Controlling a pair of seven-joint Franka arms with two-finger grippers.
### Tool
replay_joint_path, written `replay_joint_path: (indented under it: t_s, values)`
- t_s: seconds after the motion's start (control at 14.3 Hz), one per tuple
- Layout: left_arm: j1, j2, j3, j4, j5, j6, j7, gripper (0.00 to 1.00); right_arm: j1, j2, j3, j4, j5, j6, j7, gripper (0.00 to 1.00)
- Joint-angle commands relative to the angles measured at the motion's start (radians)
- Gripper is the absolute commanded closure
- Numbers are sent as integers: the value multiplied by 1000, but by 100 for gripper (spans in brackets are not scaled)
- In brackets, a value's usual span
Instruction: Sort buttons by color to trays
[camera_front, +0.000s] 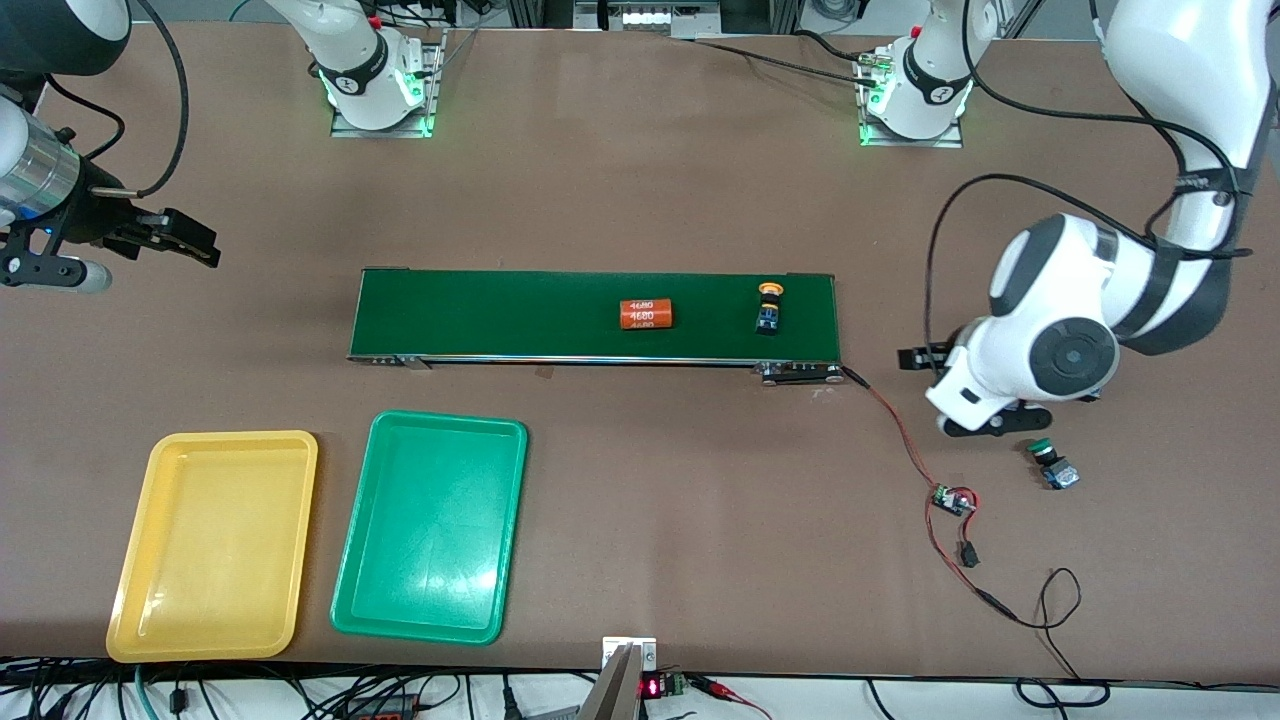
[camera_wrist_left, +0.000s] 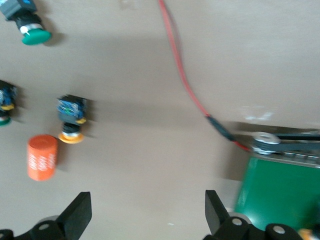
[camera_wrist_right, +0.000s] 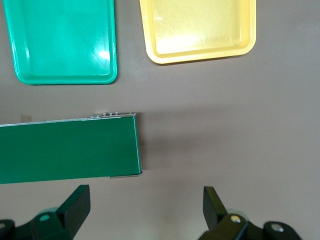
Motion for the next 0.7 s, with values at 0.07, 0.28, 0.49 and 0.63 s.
replay_joint_path:
  t_s: [0.07,0.28,0.49,0.63]
  values:
    - [111,70,-12,1,93,38,140,0,0,15,6,14,2,0,-4,0]
    - [173,106,-9,-54,101,162,233,0,9,21,6,14,4,0,-4,0]
    - [205,118,-9,-109,159,213,256,0,23,23,6,14,4,2,-3,0]
    - [232,112,-9,-179,205,260,282,0,25,33,6,14,4,2,-4,0]
